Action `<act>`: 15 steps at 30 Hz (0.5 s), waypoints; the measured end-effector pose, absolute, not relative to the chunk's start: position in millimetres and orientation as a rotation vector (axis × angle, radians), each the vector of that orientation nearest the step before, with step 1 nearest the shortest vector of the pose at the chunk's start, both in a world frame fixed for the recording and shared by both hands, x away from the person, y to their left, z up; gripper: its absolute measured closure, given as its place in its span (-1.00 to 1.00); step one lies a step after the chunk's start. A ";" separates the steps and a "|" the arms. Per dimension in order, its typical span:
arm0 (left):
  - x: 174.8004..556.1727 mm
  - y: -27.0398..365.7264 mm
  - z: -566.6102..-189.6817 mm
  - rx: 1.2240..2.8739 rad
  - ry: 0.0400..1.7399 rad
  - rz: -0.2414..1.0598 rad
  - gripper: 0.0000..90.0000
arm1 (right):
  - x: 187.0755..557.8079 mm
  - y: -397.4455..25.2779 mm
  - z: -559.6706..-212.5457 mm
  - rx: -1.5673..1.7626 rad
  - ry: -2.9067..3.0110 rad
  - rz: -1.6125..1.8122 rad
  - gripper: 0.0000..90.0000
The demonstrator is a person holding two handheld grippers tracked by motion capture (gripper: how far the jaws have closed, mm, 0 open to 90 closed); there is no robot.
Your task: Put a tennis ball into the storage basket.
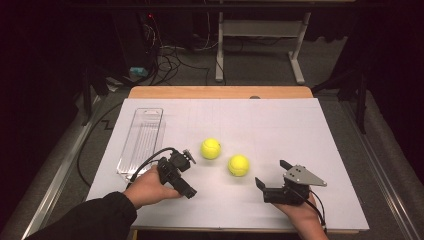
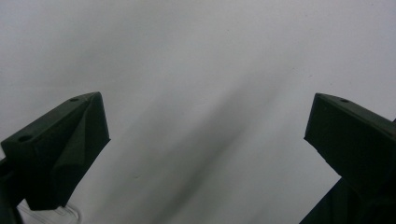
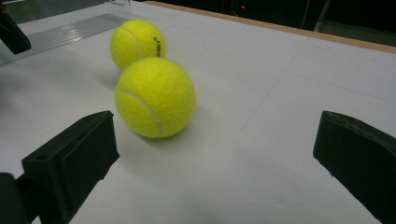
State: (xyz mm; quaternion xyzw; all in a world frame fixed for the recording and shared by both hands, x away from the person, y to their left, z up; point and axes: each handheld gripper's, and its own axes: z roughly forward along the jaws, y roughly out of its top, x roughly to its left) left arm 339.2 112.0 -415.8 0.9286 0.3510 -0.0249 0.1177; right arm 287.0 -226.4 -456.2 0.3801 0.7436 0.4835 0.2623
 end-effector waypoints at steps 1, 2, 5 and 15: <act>339.0 111.4 -416.2 2.718 1.026 -0.075 -0.99 | 288.0 -223.7 -455.7 1.023 2.019 1.313 -1.00; 339.0 111.4 -416.2 2.718 1.026 -0.075 -0.99 | 288.0 -223.7 -455.7 1.023 2.019 1.313 -1.00; 338.8 110.1 -417.2 2.722 1.025 -0.074 -0.99 | 292.2 -213.9 -453.8 1.004 2.051 1.315 -1.00; 338.3 107.9 -418.0 2.734 1.023 -0.093 -0.99 | 311.7 -185.8 -455.6 0.983 2.145 1.316 -1.00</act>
